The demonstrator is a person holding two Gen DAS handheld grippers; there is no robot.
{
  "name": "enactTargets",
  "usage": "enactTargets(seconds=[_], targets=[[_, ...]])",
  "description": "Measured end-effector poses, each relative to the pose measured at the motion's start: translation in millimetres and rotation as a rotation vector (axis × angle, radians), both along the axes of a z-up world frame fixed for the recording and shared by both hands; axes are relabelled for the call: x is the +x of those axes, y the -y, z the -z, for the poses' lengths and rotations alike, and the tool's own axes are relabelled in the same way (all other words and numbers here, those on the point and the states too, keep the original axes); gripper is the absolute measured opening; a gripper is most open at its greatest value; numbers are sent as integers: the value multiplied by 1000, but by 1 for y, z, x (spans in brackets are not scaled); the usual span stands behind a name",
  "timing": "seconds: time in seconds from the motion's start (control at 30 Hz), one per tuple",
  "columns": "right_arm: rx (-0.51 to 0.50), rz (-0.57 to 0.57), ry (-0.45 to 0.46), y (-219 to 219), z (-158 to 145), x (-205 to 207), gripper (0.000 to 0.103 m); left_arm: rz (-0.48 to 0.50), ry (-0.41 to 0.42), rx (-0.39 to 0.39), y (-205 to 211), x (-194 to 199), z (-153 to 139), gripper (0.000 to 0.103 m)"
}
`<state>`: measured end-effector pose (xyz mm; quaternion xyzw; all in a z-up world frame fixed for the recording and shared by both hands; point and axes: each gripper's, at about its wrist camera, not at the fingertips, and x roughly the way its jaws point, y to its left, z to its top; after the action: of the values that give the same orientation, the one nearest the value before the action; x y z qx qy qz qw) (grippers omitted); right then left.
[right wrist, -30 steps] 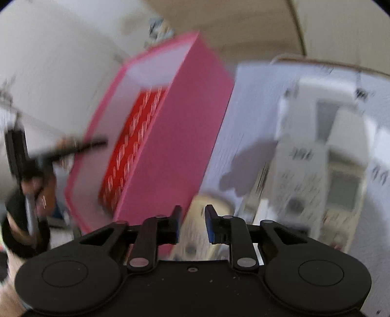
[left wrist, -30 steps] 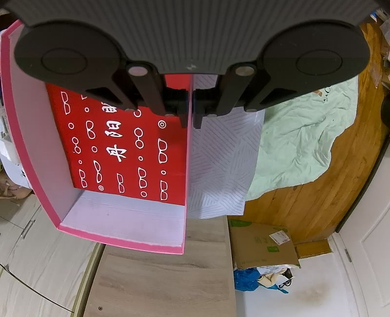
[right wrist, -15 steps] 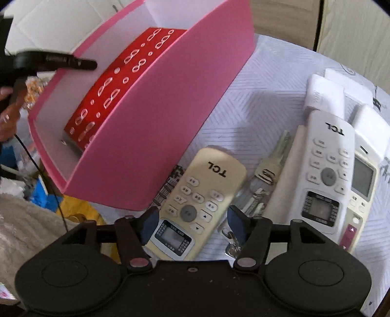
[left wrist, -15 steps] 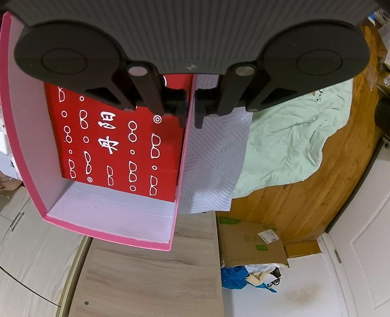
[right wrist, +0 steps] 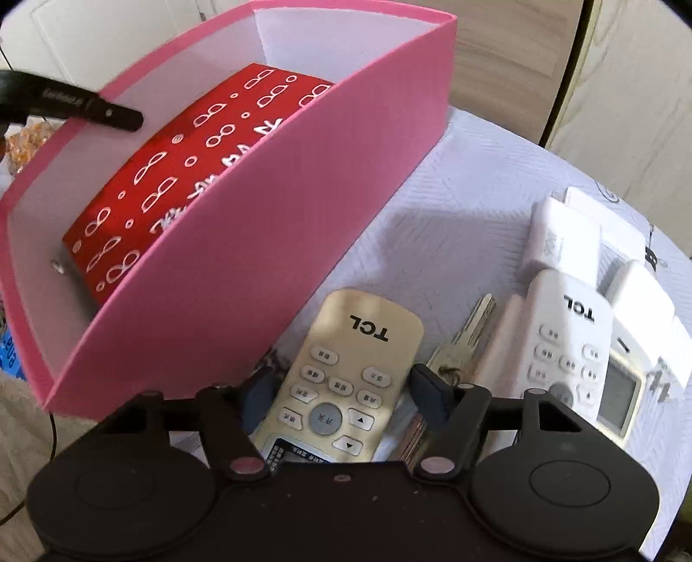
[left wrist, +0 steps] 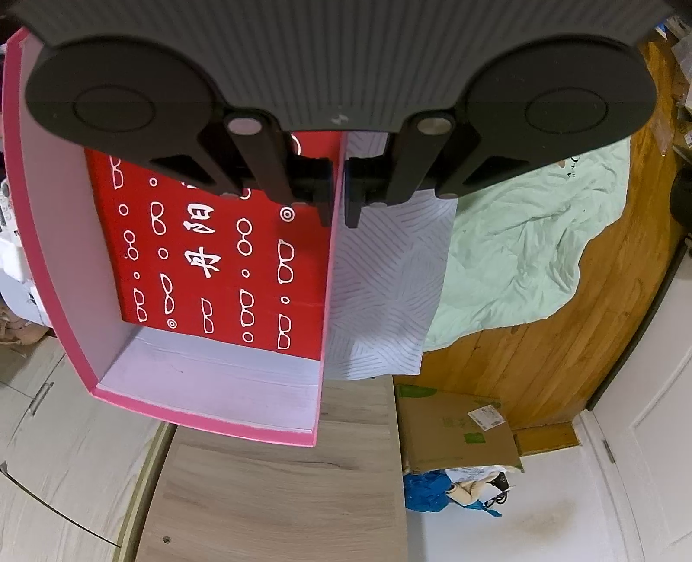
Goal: Organize rigid objects
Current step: 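Lift the cream remote with the right gripper and carry it over the box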
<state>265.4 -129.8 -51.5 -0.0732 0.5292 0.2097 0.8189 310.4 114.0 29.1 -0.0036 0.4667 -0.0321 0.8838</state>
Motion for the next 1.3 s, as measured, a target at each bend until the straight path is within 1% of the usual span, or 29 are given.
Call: enactTargets(seconds=[0.1, 0.13, 0.2, 0.23, 0.37, 0.57, 0.63, 0.73, 0.83, 0.93, 1.17, 1.23, 1.3], targets=[[-22, -10, 35, -3, 2, 0, 74, -1, 4, -14, -4, 1, 0, 3], [-22, -9, 49, -2, 2, -1, 72, 0, 7, -24, -6, 1, 0, 3], [-6, 7, 44, 1, 3, -1, 71, 7, 6, -42, -8, -1, -1, 3], [-2, 13, 47, 3, 2, -1, 71, 13, 10, -38, -8, -3, -1, 3], [26, 16, 118, 8, -13, -5, 70, 26, 18, -21, -6, -5, -1, 3], [88, 99, 195, 33, -36, -3, 69, 37, 23, -12, -4, -6, -1, 3], [104, 113, 221, 38, -42, -2, 68, 39, 22, -23, -4, -6, -2, 3], [115, 114, 247, 35, -48, 0, 66, 47, 21, -67, -8, -6, -1, 4], [111, 117, 287, 33, -57, -5, 64, 57, 26, -50, -5, -6, 0, 4], [95, 114, 359, 34, -71, -16, 63, 57, 26, -47, -4, -6, 0, 4], [93, 120, 526, 34, -110, -32, 63, 56, 25, -47, -4, -6, 0, 4], [121, 117, 560, 33, -126, -37, 63, 55, 24, -48, -4, -6, 0, 4], [184, 90, 564, 29, -142, -42, 63, 54, 22, -50, -4, -6, 0, 4]])
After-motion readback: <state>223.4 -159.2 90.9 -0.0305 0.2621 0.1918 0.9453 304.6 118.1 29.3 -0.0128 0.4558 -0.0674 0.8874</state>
